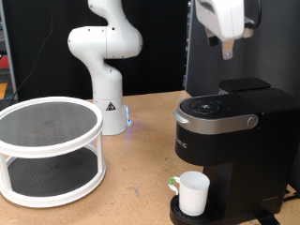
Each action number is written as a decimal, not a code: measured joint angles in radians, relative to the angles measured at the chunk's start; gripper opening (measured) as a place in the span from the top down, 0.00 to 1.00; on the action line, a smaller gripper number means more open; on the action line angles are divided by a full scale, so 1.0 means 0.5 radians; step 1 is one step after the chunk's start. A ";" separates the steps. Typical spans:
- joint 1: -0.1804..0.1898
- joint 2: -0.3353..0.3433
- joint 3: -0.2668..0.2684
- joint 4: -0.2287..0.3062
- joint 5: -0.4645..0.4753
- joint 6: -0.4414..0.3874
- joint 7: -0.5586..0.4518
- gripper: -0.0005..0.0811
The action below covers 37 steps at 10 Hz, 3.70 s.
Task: Make a cup of coffee with the keurig machine
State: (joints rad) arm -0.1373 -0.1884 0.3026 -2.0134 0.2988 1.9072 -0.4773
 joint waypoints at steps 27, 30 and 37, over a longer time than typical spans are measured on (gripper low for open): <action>0.001 0.115 0.052 -0.505 -0.239 0.773 0.385 0.99; 0.001 0.186 0.050 -0.390 -0.288 0.584 0.462 0.99; 0.005 0.326 0.053 -0.177 -0.409 0.264 0.576 0.99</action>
State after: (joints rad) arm -0.1349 -0.0257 0.3292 -2.1022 0.0943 2.0394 -0.1894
